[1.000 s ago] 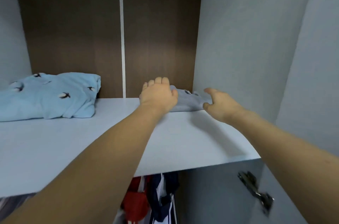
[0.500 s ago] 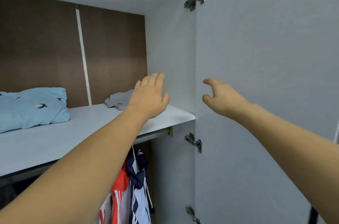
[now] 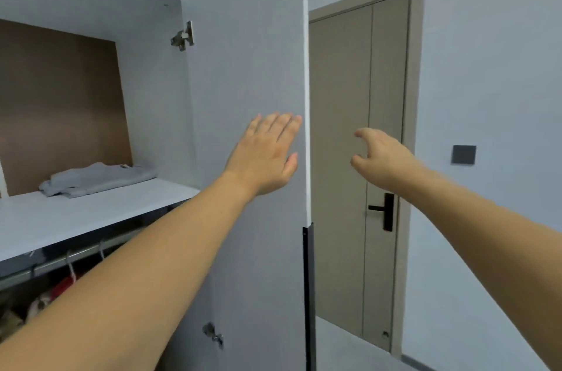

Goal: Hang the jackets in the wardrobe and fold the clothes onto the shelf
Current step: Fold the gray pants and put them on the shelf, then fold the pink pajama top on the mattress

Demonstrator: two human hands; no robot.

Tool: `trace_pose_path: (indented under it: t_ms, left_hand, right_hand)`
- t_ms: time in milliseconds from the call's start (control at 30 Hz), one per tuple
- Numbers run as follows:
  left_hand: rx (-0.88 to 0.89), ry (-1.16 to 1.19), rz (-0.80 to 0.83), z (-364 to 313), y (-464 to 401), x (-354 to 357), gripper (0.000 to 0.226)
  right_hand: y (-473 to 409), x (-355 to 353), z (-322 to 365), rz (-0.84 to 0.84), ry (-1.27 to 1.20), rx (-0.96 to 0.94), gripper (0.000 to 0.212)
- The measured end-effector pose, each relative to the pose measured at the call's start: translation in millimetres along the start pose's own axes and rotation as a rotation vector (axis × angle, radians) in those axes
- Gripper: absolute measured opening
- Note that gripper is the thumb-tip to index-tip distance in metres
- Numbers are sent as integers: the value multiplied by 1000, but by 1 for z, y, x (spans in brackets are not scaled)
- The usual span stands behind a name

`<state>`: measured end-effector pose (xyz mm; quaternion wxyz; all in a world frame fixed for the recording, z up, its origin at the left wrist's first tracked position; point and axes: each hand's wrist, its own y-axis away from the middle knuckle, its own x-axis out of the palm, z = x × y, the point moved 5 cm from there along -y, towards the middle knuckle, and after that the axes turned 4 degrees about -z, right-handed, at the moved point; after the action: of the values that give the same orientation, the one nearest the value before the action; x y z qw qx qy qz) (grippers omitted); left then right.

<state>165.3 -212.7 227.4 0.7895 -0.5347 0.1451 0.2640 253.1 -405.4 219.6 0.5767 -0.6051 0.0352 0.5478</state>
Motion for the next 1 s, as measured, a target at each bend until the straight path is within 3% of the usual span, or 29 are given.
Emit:
trace_pose_path:
  t_ms: [367, 767, 1000]
  left_hand:
    - [88, 233, 51, -259, -109, 68, 67]
    - [270, 448, 180, -478, -219, 246, 66]
    - [367, 650, 200, -612, -303, 332, 64]
  right_hand:
    - [82, -89, -252, 12, 137, 252, 58]
    - [123, -49, -526, 65, 136, 605, 59]
    - [131, -71, -664, 2, 199, 804, 59]
